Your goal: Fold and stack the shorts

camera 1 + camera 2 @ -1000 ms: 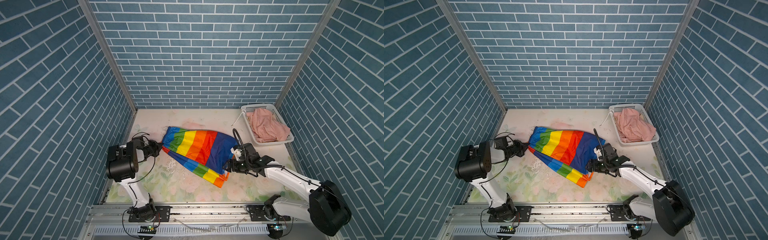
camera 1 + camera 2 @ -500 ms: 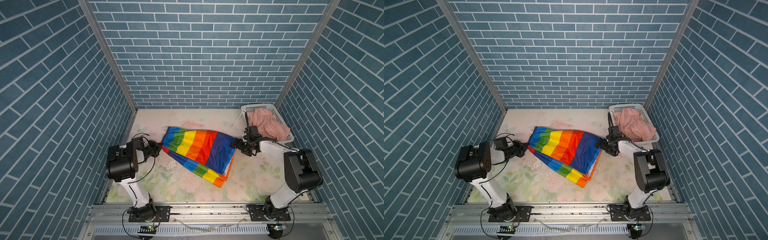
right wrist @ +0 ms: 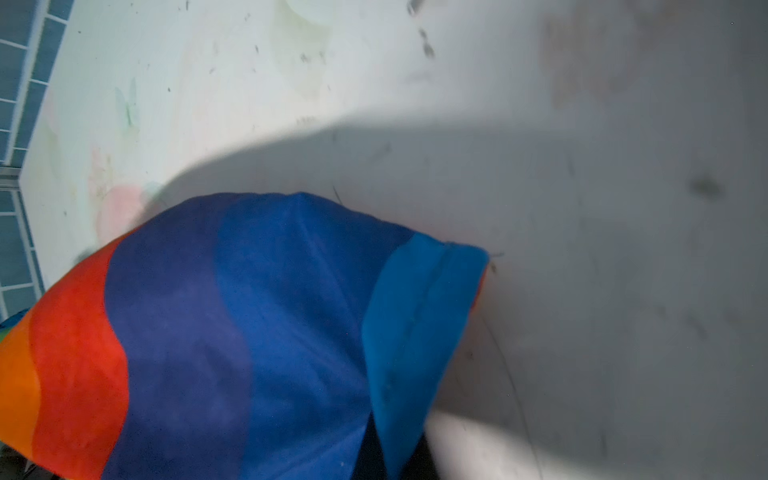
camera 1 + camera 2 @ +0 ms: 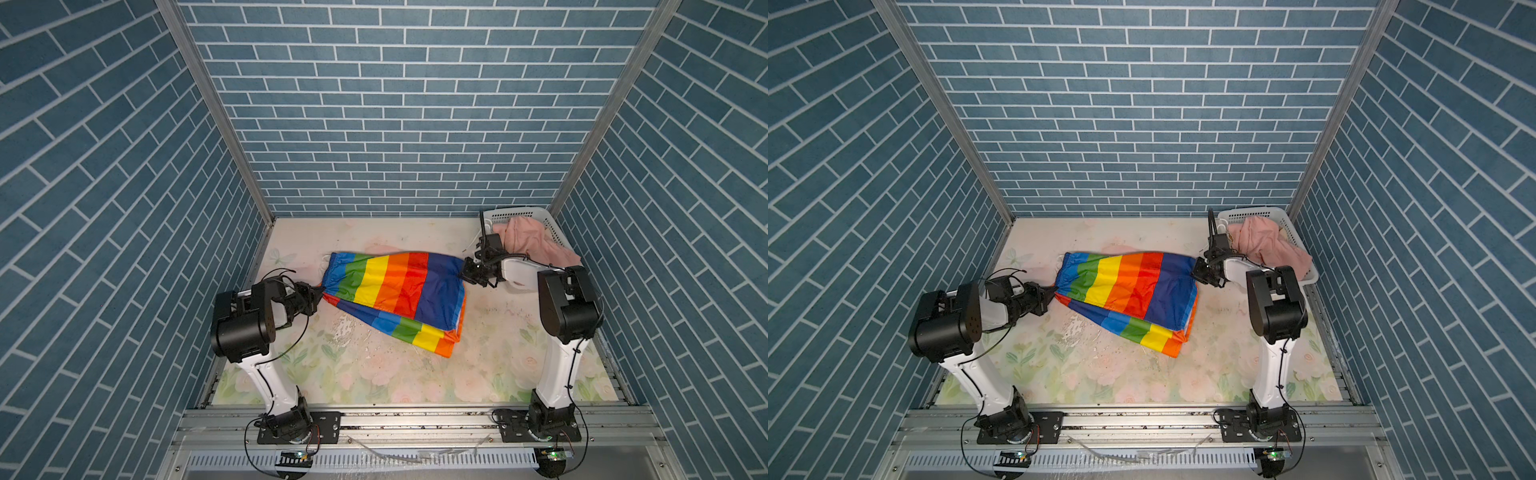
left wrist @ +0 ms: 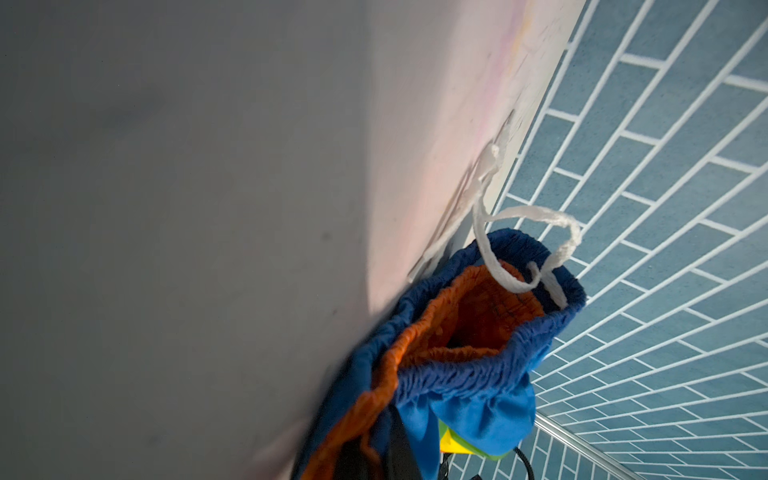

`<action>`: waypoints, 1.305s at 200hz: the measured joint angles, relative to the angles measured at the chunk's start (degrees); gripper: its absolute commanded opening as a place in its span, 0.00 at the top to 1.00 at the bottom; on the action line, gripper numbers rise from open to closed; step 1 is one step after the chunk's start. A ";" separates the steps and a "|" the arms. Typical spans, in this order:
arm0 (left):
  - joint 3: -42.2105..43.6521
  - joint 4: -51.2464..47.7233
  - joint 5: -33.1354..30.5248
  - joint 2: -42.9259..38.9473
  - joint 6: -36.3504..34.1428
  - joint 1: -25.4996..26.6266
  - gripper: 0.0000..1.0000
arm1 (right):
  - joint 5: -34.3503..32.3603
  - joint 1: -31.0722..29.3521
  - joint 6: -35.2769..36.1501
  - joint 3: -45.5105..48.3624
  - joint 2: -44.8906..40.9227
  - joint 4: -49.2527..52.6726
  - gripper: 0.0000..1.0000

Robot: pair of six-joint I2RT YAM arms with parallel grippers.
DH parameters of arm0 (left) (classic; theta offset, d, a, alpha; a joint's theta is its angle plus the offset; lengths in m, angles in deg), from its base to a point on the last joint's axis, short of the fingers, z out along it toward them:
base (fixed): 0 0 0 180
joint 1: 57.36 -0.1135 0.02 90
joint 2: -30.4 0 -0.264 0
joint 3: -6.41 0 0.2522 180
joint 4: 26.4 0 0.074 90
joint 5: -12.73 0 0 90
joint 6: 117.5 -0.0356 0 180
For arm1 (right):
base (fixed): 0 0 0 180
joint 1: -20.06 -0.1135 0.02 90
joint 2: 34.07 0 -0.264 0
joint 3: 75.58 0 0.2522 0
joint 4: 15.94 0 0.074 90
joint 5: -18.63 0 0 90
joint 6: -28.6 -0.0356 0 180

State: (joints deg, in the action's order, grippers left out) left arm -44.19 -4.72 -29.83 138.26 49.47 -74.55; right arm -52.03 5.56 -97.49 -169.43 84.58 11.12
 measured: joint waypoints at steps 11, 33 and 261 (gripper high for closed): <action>0.63 1.20 -0.02 0.00 0.74 0.35 1.00 | -0.50 0.24 1.09 -10.38 5.22 4.07 1.00; 2.49 3.89 -0.26 -0.44 1.97 1.42 1.00 | -1.51 0.76 4.04 -32.20 15.85 11.74 1.00; 3.02 4.07 -0.83 -1.33 3.45 5.25 1.00 | -6.08 -3.43 19.50 2.43 -9.38 20.96 0.41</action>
State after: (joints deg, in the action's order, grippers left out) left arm -41.18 -0.66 -30.66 136.92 52.92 -69.31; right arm -58.11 2.13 -78.00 -167.01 75.20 32.08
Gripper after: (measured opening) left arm 0.078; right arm 0.607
